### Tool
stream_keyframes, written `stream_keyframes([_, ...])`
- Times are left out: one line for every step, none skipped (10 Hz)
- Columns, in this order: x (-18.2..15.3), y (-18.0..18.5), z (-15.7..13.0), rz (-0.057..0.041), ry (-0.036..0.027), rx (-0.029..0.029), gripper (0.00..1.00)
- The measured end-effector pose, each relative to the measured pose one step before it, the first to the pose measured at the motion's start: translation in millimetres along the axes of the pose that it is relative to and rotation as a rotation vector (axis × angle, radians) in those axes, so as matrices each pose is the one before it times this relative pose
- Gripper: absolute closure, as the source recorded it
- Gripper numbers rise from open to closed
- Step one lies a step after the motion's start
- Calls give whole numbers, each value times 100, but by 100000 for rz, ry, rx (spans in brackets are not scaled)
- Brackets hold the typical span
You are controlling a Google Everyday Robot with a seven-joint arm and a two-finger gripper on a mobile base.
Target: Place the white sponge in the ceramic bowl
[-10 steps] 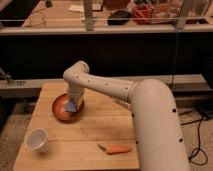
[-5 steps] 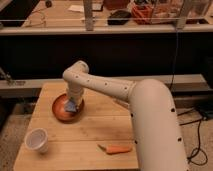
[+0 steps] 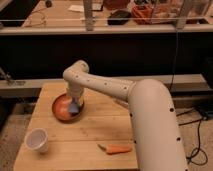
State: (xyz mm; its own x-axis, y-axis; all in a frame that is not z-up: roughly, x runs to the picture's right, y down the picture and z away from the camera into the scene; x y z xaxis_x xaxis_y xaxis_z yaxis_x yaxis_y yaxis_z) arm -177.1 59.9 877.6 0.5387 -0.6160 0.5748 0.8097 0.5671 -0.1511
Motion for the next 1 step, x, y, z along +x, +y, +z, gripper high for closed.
stream_keyframes([-9, -88, 37, -255, 80, 242, 20])
